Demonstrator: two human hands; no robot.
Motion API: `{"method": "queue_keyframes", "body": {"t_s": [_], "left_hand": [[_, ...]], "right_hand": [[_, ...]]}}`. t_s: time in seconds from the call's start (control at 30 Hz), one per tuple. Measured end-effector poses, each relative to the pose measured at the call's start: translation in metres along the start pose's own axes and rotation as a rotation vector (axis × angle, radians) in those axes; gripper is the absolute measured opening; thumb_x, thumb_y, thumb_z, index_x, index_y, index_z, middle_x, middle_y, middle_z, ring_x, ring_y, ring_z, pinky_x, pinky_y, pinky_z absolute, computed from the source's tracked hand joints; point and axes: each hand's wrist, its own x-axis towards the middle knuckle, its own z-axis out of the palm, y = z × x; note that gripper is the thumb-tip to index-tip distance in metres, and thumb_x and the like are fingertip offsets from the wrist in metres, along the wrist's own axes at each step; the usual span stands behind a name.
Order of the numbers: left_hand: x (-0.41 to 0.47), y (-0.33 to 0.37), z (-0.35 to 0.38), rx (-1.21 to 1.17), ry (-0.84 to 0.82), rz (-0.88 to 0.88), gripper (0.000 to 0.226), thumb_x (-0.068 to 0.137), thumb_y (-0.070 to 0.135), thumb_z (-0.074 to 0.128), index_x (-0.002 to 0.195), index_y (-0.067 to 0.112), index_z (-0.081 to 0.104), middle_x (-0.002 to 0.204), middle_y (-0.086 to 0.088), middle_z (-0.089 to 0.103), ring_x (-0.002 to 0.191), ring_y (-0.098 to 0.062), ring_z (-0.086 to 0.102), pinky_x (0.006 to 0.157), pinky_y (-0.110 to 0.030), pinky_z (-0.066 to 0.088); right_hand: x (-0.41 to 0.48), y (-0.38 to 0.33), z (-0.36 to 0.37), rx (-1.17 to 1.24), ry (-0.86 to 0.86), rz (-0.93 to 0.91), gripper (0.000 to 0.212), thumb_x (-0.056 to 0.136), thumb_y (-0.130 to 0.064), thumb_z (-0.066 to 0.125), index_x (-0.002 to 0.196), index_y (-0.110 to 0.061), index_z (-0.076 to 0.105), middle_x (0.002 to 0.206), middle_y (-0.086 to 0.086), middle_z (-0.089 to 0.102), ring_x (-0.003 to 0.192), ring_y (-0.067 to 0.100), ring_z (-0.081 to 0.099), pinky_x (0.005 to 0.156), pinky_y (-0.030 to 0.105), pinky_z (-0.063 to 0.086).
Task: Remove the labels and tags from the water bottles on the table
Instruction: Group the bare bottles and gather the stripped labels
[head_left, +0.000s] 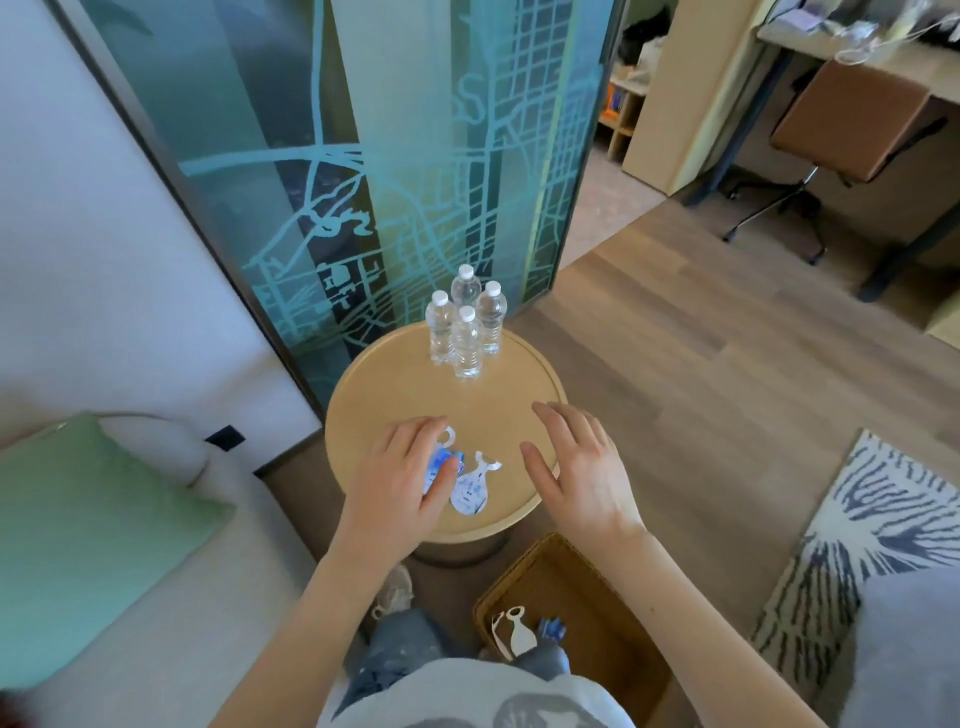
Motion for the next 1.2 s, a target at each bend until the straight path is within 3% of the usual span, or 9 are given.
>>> {"method": "queue_keyframes", "body": {"t_s": [0.1, 0.4, 0.7, 0.83, 1.03, 1.2], "left_hand": [[-0.012, 0.011, -0.002, 0.008, 0.003, -0.009, 0.051, 0.095, 0.043, 0.041, 0.122, 0.006, 0.064, 0.114, -0.008, 0.068, 0.101, -0.022, 0.064, 0.076, -0.025, 0.050], [-0.035, 0.001, -0.001, 0.047, -0.026, -0.021, 0.049, 0.097, 0.041, 0.043, 0.123, 0.005, 0.064, 0.116, -0.008, 0.068, 0.105, -0.023, 0.064, 0.083, -0.025, 0.050], [-0.033, -0.020, 0.002, 0.063, -0.038, -0.053, 0.054, 0.099, 0.046, 0.039, 0.119, 0.004, 0.066, 0.114, -0.008, 0.070, 0.104, -0.023, 0.066, 0.084, -0.022, 0.045], [-0.028, -0.032, 0.011, 0.064, -0.059, -0.071, 0.051, 0.096, 0.044, 0.043, 0.120, 0.006, 0.065, 0.116, -0.006, 0.069, 0.105, -0.022, 0.065, 0.084, -0.020, 0.044], [-0.011, -0.065, 0.048, 0.025, -0.120, -0.171, 0.048, 0.089, 0.034, 0.064, 0.131, 0.011, 0.057, 0.127, -0.005, 0.063, 0.116, -0.023, 0.058, 0.087, -0.023, 0.042], [0.007, -0.109, 0.093, 0.016, -0.198, -0.228, 0.059, 0.088, 0.042, 0.062, 0.138, 0.012, 0.050, 0.133, -0.003, 0.057, 0.120, -0.022, 0.052, 0.086, -0.025, 0.042]], "right_hand": [[-0.009, -0.001, -0.004, 0.020, 0.012, -0.034, 0.047, 0.101, -0.041, 0.048, 0.137, -0.012, 0.059, 0.133, 0.009, 0.063, 0.125, 0.028, 0.057, 0.099, 0.042, 0.049], [-0.019, -0.008, 0.015, 0.064, -0.015, -0.052, 0.042, 0.101, -0.032, 0.059, 0.138, -0.013, 0.058, 0.134, 0.009, 0.063, 0.125, 0.030, 0.058, 0.098, 0.045, 0.051], [-0.009, -0.011, 0.035, 0.087, -0.020, -0.060, 0.041, 0.100, -0.032, 0.055, 0.135, -0.011, 0.060, 0.131, 0.009, 0.065, 0.120, 0.030, 0.061, 0.095, 0.042, 0.051], [-0.007, -0.005, 0.046, 0.103, 0.014, -0.039, 0.039, 0.097, -0.032, 0.059, 0.131, -0.012, 0.062, 0.124, 0.008, 0.067, 0.113, 0.029, 0.064, 0.085, 0.042, 0.057], [0.004, 0.020, 0.081, 0.141, -0.027, 0.117, 0.050, 0.092, -0.032, 0.072, 0.136, -0.014, 0.057, 0.129, 0.005, 0.064, 0.115, 0.022, 0.055, 0.085, 0.037, 0.054], [0.011, 0.045, 0.135, 0.182, -0.111, 0.270, 0.056, 0.093, -0.039, 0.067, 0.143, -0.017, 0.051, 0.136, 0.003, 0.058, 0.123, 0.025, 0.052, 0.092, 0.040, 0.051]]}}
